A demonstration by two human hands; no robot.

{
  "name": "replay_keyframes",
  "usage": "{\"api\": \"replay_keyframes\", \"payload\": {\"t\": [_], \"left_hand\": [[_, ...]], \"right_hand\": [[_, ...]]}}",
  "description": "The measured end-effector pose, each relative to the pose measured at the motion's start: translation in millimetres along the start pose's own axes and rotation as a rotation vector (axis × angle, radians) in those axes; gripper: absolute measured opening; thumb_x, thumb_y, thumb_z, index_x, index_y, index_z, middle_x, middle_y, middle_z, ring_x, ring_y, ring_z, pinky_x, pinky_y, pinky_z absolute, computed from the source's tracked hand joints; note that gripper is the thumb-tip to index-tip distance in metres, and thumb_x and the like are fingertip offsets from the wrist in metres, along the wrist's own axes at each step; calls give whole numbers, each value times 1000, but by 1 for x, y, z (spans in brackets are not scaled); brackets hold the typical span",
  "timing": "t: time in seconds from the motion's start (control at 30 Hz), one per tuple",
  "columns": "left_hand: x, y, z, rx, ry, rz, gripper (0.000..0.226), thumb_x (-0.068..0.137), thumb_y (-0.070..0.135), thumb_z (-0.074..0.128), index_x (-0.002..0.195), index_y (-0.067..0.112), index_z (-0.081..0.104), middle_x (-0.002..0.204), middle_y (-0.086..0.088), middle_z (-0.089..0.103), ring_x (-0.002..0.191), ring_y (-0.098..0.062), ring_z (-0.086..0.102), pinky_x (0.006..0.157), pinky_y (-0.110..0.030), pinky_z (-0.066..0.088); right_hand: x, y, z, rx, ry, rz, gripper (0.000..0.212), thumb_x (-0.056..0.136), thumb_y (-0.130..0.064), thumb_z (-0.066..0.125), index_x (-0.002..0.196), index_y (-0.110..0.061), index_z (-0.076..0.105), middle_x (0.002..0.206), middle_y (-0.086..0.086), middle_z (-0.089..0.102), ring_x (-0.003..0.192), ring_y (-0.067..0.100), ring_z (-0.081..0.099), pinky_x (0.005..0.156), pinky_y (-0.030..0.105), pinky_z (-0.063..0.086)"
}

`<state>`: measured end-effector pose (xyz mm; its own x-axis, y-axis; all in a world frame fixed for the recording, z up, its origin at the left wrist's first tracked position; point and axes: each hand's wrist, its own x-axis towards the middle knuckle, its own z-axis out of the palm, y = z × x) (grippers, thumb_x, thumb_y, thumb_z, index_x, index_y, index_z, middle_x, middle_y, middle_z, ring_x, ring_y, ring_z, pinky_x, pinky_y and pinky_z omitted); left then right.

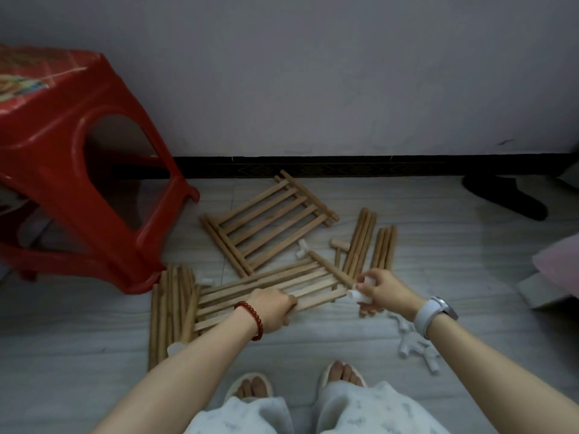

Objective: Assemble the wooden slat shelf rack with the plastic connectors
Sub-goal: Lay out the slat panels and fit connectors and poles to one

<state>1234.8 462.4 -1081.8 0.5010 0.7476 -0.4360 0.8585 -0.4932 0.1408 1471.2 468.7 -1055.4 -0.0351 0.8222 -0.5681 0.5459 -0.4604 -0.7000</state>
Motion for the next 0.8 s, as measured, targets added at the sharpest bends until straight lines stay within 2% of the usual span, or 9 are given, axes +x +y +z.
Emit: {"api": "replay_keyframes", "payload": {"t": [0.13,0.23,0.3,0.4,0.5,0.57,0.63,0.7,0.8], "left_hand": [[10,-2,32,53,2,-31,34,94,22,51,126,14,44,121,-11,55,108,-32,54,79,-38,41],[21,-3,62,55,19,-58,35,95,21,49,128,15,42,125,-10,53,113,-29,52,88,-38,38],[28,-6,80,58,14,-55,32,96,20,45,128,16,43,125,-8,53,114,-28,50,93,-37,34],[38,-13,101,21,31,-38,36,98,21,39,134,19,41,127,-7,50,116,-26,46,97,-37,30],[45,-26,116,-162,141,-100,38,96,23,42,134,21,44,130,-4,48,122,-22,42,101,-34,28],[44,-37,123,-296,251,-206,38,95,19,44,132,19,47,130,-4,48,123,-22,40,103,-35,29],[45,-50,128,-396,353,-330,38,92,14,49,130,14,50,133,-10,45,126,-27,39,105,-42,31],[47,-67,129,-427,429,-509,42,89,12,52,131,10,49,137,-16,40,131,-33,33,108,-50,27],[50,-95,126,-543,431,-867,58,90,20,52,144,13,29,150,-17,22,139,-35,17,110,-52,16]], "right_hand": [[8,26,9,-161,-60,14,17,90,-15,61,103,-6,56,93,-4,51,82,16,59,79,31,54],[24,54,21,-264,-67,87,16,84,-16,68,83,-12,52,86,4,59,78,20,61,81,40,54],[36,71,31,-331,-60,140,21,83,-16,69,75,-15,49,79,7,63,73,19,62,76,36,53],[55,93,43,-514,-49,185,23,84,-18,66,72,-13,47,88,16,68,87,27,65,75,34,50],[75,110,50,-680,-77,243,16,89,-12,55,76,-10,48,93,18,68,89,29,65,75,35,51],[84,119,54,-728,-123,291,17,91,-10,50,74,-9,49,90,15,66,85,27,65,72,35,53],[95,121,55,-764,-119,265,14,94,-18,48,84,-9,51,97,14,63,83,26,60,68,33,48],[110,115,58,-735,-34,196,20,97,-27,44,97,-8,53,101,14,62,86,29,58,68,31,44],[136,100,67,-535,64,149,35,98,-29,42,124,-6,47,108,17,64,99,34,59,74,33,45]]}}
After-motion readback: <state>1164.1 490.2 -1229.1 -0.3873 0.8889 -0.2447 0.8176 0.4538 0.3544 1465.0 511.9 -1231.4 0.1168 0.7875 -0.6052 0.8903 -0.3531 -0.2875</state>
